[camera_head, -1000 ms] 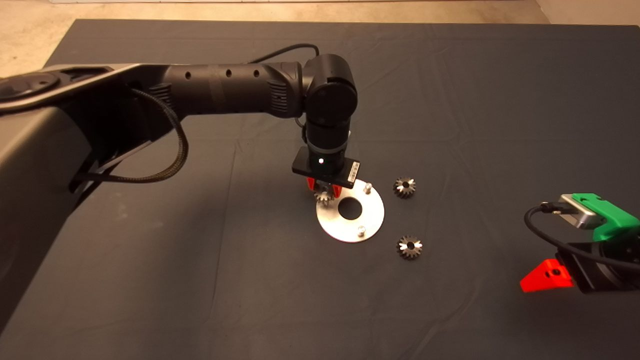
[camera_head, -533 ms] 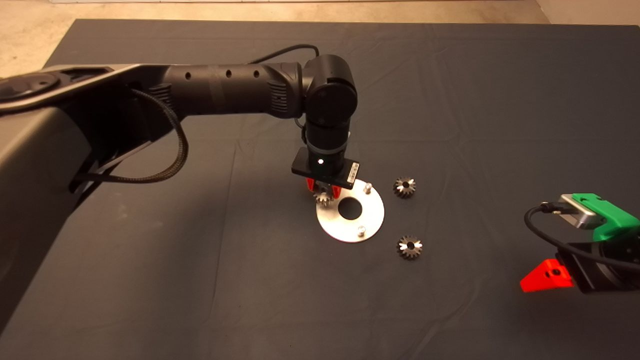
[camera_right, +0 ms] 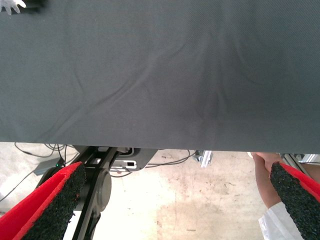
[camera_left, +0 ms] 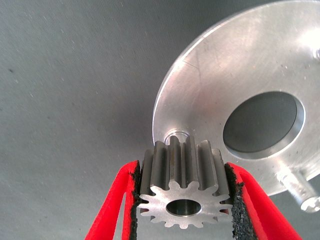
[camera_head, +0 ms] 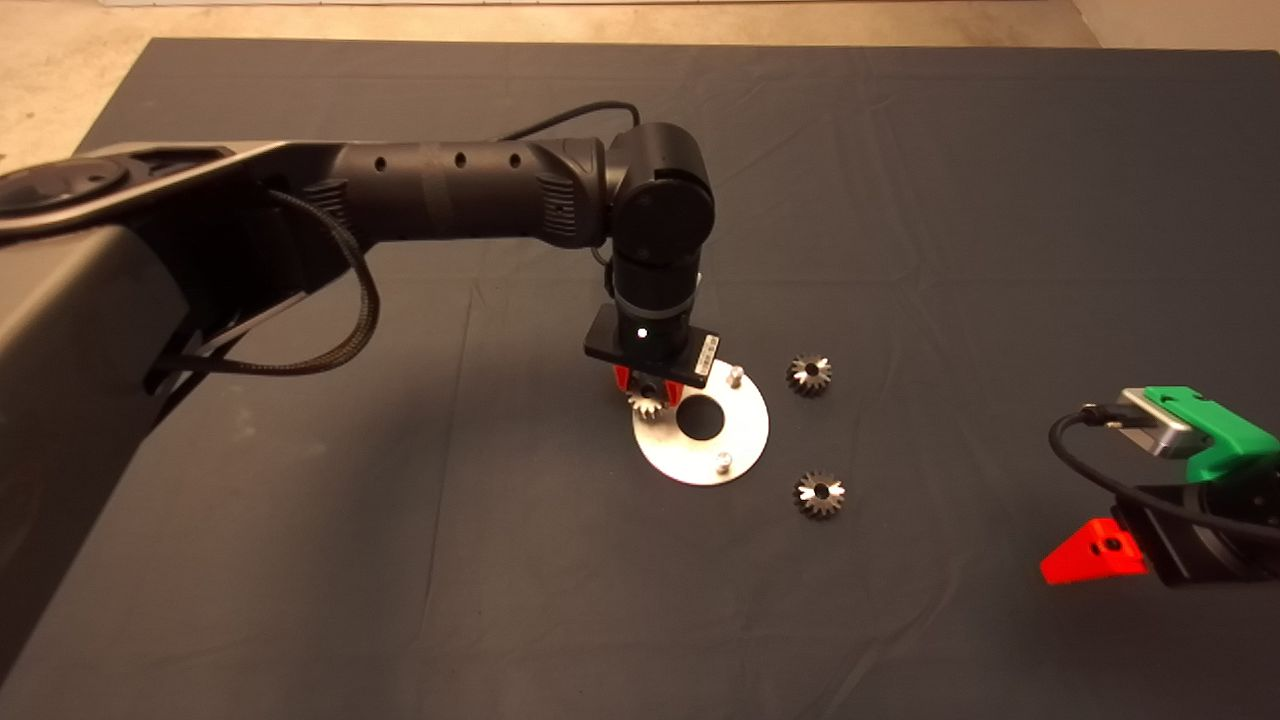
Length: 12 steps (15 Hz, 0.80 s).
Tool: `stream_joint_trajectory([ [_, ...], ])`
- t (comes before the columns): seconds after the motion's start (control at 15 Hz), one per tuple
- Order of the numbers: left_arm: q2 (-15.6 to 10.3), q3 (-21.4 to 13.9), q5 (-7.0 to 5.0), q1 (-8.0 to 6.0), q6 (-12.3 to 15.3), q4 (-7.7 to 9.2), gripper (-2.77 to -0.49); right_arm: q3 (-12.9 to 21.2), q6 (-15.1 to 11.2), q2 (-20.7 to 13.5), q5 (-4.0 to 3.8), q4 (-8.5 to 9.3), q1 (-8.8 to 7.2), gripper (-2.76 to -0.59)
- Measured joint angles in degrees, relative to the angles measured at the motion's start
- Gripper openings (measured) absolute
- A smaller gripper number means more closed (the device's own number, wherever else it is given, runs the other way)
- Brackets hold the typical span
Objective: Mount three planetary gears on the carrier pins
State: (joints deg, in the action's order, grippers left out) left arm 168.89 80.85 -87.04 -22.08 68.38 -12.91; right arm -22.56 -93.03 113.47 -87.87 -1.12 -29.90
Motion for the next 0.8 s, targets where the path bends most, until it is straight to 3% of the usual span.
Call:
stream_joint_trajectory([
  [0.47,0.0,-0.3,-0.04,0.0,0.0,0.02,-2.3,0.0,0.0,0.0,0.0,0.0,0.0,-0.61],
  [0.8,0.0,-0.3,-0.04,0.0,-0.1,0.08,-2.1,0.0,0.0,0.0,0.0,0.0,0.0,-0.61],
])
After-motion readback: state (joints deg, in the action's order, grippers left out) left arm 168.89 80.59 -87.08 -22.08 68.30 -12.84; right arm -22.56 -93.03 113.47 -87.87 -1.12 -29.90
